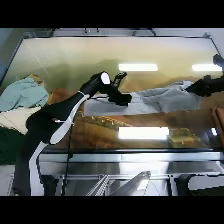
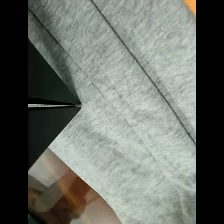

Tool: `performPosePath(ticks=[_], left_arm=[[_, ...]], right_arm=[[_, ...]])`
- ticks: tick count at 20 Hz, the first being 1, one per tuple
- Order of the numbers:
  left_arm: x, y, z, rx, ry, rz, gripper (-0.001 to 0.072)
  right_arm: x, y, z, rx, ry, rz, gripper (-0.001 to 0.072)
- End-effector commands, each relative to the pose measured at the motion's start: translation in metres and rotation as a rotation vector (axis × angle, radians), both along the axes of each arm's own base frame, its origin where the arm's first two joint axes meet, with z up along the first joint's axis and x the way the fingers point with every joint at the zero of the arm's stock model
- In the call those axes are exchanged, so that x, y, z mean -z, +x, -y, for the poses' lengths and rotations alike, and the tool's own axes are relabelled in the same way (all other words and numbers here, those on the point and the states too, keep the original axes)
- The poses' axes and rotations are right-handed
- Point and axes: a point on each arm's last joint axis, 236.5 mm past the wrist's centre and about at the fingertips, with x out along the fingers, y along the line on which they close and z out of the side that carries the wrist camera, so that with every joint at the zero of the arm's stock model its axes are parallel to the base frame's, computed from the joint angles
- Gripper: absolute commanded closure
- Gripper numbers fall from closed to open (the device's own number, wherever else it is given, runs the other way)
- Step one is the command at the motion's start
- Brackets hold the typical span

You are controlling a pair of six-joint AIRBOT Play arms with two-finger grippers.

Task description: Fold the shirts.

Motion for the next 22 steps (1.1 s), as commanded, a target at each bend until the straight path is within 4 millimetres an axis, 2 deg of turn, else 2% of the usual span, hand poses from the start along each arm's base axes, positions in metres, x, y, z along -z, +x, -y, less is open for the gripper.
performPosePath(ticks=[1,2,3,4,5,7,9,11,14,17,18,19,20,22], left_arm=[[-0.073,0.001,0.048,0.065,-0.208,0.05,0.069],[-0.107,0.002,0.045,0.096,-0.271,0.076,0.0691],[-0.135,0.008,0.026,0.101,-0.287,0.112,0.0691],[-0.157,0.015,-0.003,0.077,-0.286,0.122,0.0691],[-0.173,0.021,-0.035,0.05,-0.281,0.123,0.0691],[-0.203,0.026,-0.097,-0.01,-0.299,0.105,0.0691],[-0.23,0.024,-0.143,-0.059,-0.349,0.085,0.0691],[-0.246,0.02,-0.179,-0.107,-0.368,0.104,0.0691],[-0.253,0.005,-0.213,-0.125,-0.359,0.148,0.0691],[-0.249,-0.011,-0.229,-0.133,-0.352,0.169,0.0691],[-0.244,-0.018,-0.23,-0.128,-0.351,0.162,0.069],[-0.239,-0.024,-0.232,-0.133,-0.35,0.147,0.069],[-0.234,-0.03,-0.232,-0.131,-0.355,0.133,0.069],[-0.228,-0.039,-0.231,-0.13,-0.382,0.112,0.0691]], right_arm=[[-0.016,-0.013,0.018,0.032,0.014,-0.051,0.0695],[-0.021,-0.013,0.022,0.053,0.014,-0.061,0.0695],[-0.028,-0.013,0.023,0.079,0.012,-0.075,0.0694],[-0.035,-0.012,0.021,0.105,0.013,-0.088,0.0694],[-0.043,-0.008,0.014,0.121,0.017,-0.084,0.0694],[-0.066,0.014,-0.028,0.107,0.055,-0.002,0.0694],[-0.08,0.038,-0.095,0.055,0.093,0.082,0.0693],[-0.068,0.051,-0.175,-0.011,0.059,0.112,0.0694],[-0.033,0.05,-0.298,-0.09,0.05,0.128,0.0694],[0.022,0.045,-0.386,-0.1,0.013,0.152,0.068],[0.04,0.04,-0.406,-0.117,-0.006,0.174,0.0454],[0.053,0.032,-0.42,-0.143,-0.012,0.173,0.013],[0.056,0.026,-0.425,-0.168,-0.017,0.181,0.0114],[0.042,0.026,-0.413,-0.191,-0.011,0.195,0.0114]])
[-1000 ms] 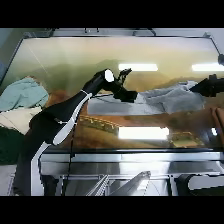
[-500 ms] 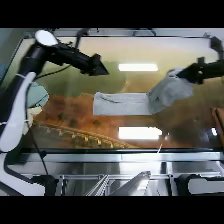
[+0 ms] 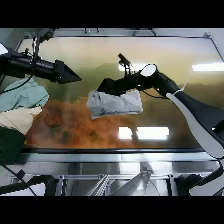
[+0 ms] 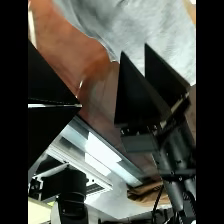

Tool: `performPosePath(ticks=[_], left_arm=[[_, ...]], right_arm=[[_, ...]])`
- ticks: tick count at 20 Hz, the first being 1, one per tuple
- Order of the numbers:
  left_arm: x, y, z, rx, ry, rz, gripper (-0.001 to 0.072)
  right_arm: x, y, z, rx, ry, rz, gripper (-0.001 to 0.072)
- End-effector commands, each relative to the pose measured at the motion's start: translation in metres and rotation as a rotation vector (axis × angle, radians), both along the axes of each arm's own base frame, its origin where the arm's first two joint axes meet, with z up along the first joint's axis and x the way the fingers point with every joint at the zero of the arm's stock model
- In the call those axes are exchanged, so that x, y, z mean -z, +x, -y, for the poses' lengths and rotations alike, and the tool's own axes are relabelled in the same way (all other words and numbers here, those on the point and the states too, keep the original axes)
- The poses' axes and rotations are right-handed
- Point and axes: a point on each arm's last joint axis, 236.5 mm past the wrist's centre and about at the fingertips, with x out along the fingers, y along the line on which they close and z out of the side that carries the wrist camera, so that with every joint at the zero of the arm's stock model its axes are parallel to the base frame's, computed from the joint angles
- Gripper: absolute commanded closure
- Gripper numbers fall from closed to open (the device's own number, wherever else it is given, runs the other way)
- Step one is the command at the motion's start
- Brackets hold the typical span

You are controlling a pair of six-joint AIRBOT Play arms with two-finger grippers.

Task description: Fold the shirts.

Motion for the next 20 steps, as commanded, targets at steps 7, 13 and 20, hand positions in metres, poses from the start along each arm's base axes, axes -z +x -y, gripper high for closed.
performPosePath(ticks=[7,13,20], left_arm=[[0.013,-0.024,-0.003,0.028,-0.036,-0.028,0.069],[0.013,-0.025,-0.002,0.032,-0.037,-0.032,0.069],[0.013,-0.026,-0.002,0.025,-0.039,-0.053,0.0693]], right_arm=[[-0.021,0.036,0.182,0.138,-0.286,0.035,0.0204],[0.079,0.023,0.258,0.207,-0.369,-0.259,0.0002],[0.126,0.005,0.188,0.089,-0.234,-0.377,0.0003]])
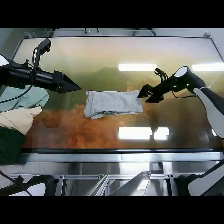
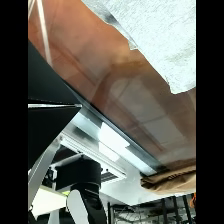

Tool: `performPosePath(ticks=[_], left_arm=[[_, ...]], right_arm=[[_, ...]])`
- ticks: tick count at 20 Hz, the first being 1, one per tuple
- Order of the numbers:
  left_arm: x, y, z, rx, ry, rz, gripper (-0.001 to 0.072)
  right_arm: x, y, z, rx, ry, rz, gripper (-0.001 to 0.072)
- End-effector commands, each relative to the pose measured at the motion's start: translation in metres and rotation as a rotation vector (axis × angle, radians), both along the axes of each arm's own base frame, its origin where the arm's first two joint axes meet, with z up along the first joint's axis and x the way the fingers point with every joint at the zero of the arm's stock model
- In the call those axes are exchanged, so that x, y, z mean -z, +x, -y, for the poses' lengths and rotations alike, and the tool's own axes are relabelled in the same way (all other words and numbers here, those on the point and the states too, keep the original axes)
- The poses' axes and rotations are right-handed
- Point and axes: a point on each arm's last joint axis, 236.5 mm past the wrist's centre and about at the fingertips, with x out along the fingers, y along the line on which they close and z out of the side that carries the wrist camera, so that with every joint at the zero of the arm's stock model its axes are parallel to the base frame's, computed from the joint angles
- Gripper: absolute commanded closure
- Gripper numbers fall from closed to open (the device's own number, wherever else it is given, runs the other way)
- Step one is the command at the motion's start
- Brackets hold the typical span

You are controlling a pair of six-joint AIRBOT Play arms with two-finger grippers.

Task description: Fold the shirts.

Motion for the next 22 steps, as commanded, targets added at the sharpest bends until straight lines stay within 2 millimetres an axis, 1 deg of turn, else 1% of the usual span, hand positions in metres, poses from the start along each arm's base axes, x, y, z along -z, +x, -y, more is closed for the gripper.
performPosePath(ticks=[1,3,4,5,6,7,8,9,10,11,12,13,14,15,16,17,18,19,20,21,22], left_arm=[[0.0,-0.001,0.0,-0.006,-0.001,-0.012,0.0693],[0.0,0.0,0.0,-0.015,-0.001,-0.023,0.0693],[0.0,0.0,0.0,-0.016,-0.001,-0.024,0.0693],[0.0,0.0,0.0,-0.017,-0.002,-0.025,0.0693],[0.0,0.0,0.0,-0.019,-0.002,-0.029,0.0693],[0.0,0.0,0.0,-0.019,-0.002,-0.03,0.0693],[0.0,0.0,0.0,-0.019,-0.002,-0.03,0.0693],[0.0,0.0,0.0,-0.018,-0.002,-0.03,0.0693],[0.0,0.0,0.0,-0.018,-0.002,-0.031,0.0694],[0.0,-0.001,0.0,-0.017,-0.002,-0.032,0.0693],[0.0,-0.001,0.0,-0.015,-0.002,-0.032,0.0693],[0.0,-0.002,0.0,-0.01,-0.003,-0.036,0.0693],[0.0,-0.004,0.0,-0.005,-0.002,-0.039,0.0693],[0.0,-0.006,0.0,0.002,-0.003,-0.043,0.0693],[0.0,-0.008,0.0,0.008,-0.003,-0.046,0.0693],[0.0,-0.01,0.001,0.018,-0.004,-0.052,0.0693],[0.0,-0.014,0.001,0.03,-0.005,-0.059,0.0693],[-0.001,-0.017,0.001,0.041,-0.005,-0.066,0.0693],[-0.001,-0.019,0.001,0.051,-0.006,-0.071,0.0693],[-0.001,-0.02,0.001,0.052,-0.005,-0.072,0.0693],[0.0,-0.019,0.001,0.052,-0.004,-0.072,0.0693]], right_arm=[[0.007,-0.01,-0.04,-0.057,0.101,-0.017,0.0004],[-0.002,-0.01,-0.063,-0.073,0.158,0.008,0.001],[-0.005,-0.01,-0.069,-0.073,0.171,0.01,0.0012],[-0.008,-0.011,-0.076,-0.079,0.19,0.015,0.0134],[-0.015,-0.011,-0.084,-0.096,0.229,0.036,0.0469],[-0.026,-0.009,-0.091,-0.096,0.284,0.047,0.0678],[-0.042,-0.008,-0.097,-0.103,0.348,0.065,0.0692],[-0.058,-0.007,-0.098,-0.119,0.384,0.091,0.0693],[-0.077,-0.002,-0.091,-0.124,0.391,0.129,0.0694],[-0.102,0.01,-0.077,-0.101,0.391,0.19,0.0694],[-0.129,0.024,-0.056,-0.056,0.387,0.246,0.0695],[-0.162,0.044,-0.014,0.037,0.352,0.313,0.0695],[-0.187,0.058,0.03,0.146,0.308,0.341,0.0695],[-0.214,0.069,0.096,0.316,0.238,0.353,0.0694],[-0.233,0.067,0.157,0.489,0.183,0.339,0.0695],[-0.249,0.054,0.217,0.667,0.135,0.319,0.0694],[-0.258,0.032,0.266,0.814,0.096,0.282,0.0695],[-0.263,0.003,0.309,0.94,0.042,0.241,0.0694],[-0.261,-0.035,0.35,1.068,-0.035,0.165,0.0694],[-0.253,-0.077,0.382,1.169,-0.129,0.08,0.0694],[-0.242,-0.125,0.414,1.258,-0.258,-0.021,0.0694]])
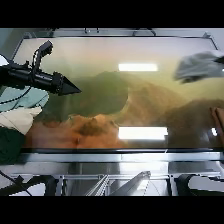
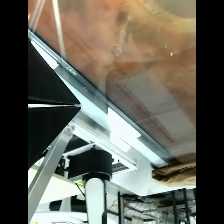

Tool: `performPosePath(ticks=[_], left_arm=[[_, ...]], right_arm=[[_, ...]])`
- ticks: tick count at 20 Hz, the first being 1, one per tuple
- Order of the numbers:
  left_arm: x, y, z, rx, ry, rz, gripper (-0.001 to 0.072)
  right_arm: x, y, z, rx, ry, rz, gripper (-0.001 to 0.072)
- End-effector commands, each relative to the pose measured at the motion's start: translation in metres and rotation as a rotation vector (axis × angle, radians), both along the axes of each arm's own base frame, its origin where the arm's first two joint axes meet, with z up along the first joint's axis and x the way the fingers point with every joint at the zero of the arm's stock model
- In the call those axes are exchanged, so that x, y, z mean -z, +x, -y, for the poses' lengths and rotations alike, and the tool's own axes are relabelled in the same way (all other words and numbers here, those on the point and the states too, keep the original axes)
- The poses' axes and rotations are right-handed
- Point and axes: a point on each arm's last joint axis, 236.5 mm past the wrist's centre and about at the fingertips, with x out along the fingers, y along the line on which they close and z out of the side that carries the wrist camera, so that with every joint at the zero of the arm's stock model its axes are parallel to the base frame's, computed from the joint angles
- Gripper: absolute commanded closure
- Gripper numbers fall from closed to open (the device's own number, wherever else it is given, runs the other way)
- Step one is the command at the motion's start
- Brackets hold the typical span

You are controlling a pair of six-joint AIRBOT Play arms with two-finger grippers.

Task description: Fold the shirts.

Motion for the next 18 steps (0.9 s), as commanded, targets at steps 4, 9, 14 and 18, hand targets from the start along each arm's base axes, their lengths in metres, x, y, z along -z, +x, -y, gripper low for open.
performPosePath(ticks=[4,9,14,18], left_arm=[[0.0,-0.005,0.0,0.018,0.001,-0.01,0.0693],[0.0,-0.005,0.0,0.018,0.0,-0.01,0.0693],[0.0,-0.005,0.0,0.017,0.001,-0.01,0.0693],[0.001,-0.003,0.0,0.013,0.001,-0.007,0.0693]], right_arm=[[0.049,-0.285,0.162,0.621,-0.278,-0.817,0.0693],[0.139,-0.363,0.141,0.561,-0.197,-1.112,0.0694],[0.158,-0.383,0.151,0.559,-0.258,-1.146,0.0694],[0.154,-0.389,0.161,0.555,-0.31,-1.16,0.0694]])
